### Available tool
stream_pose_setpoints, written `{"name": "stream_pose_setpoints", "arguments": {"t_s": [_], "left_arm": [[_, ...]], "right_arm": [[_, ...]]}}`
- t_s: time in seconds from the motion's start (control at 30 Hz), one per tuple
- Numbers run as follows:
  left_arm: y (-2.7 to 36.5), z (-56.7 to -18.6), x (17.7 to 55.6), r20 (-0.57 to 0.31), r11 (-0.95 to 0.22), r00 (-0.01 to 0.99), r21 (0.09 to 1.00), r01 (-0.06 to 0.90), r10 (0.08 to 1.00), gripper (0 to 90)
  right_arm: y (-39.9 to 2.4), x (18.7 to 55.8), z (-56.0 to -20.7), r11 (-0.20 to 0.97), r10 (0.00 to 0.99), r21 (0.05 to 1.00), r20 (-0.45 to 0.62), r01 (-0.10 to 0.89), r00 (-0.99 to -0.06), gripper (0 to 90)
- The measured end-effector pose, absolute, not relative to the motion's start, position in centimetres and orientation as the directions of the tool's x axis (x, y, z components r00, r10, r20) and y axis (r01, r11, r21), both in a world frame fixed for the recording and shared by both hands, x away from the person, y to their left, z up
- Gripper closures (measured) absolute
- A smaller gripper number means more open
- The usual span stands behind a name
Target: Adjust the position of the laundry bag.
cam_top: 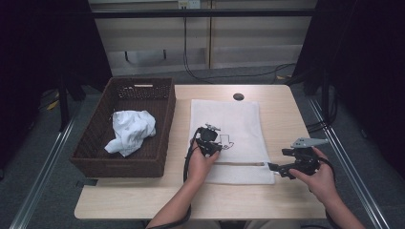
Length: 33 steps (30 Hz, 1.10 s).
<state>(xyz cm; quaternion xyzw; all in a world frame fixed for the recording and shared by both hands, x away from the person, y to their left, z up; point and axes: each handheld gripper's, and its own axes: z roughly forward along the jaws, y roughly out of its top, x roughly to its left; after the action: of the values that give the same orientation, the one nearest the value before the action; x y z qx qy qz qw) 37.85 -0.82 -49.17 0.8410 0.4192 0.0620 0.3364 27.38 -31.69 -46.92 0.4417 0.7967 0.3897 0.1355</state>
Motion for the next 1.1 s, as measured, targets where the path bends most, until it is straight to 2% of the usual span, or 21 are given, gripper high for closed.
{"name": "stream_pose_setpoints", "arguments": {"t_s": [0.2, 0.43, 0.57, 0.8, 1.0, 1.1], "left_arm": [[-1.1, -48.6, 37.6, -0.184, -0.436, 0.662, 0.621, 0.651, 0.727, 66.4], [-1.6, -47.5, 37.0, -0.202, -0.439, 0.69, 0.641, 0.63, 0.695, 51.6], [-2.3, -46.9, 36.5, -0.257, -0.415, 0.701, 0.654, 0.633, 0.665, 44.4], [-3.1, -46.5, 36.2, -0.241, -0.451, 0.736, 0.658, 0.603, 0.633, 37.6], [-3.5, -46.5, 36.2, -0.319, -0.438, 0.738, 0.641, 0.63, 0.595, 30.2], [-3.7, -46.7, 36.2, -0.354, -0.426, 0.728, 0.629, 0.65, 0.588, 21.1]], "right_arm": [[-31.9, 27.4, -46.9, 0.304, 0.811, 0.741, 0.129, 0.599, -0.571, 10.9], [-31.9, 27.4, -46.9, 0.306, 0.81, 0.74, 0.128, 0.599, -0.572, 10.9], [-31.9, 27.4, -46.9, 0.304, 0.815, 0.74, 0.125, 0.6, -0.566, 10.8], [-32.0, 27.4, -46.9, 0.305, 0.816, 0.74, 0.121, 0.599, -0.565, 10.8], [-32.0, 27.4, -46.8, 0.304, 0.815, 0.741, 0.123, 0.599, -0.566, 10.8], [-32.0, 27.4, -46.8, 0.303, 0.817, 0.743, 0.12, 0.597, -0.564, 10.8]]}}
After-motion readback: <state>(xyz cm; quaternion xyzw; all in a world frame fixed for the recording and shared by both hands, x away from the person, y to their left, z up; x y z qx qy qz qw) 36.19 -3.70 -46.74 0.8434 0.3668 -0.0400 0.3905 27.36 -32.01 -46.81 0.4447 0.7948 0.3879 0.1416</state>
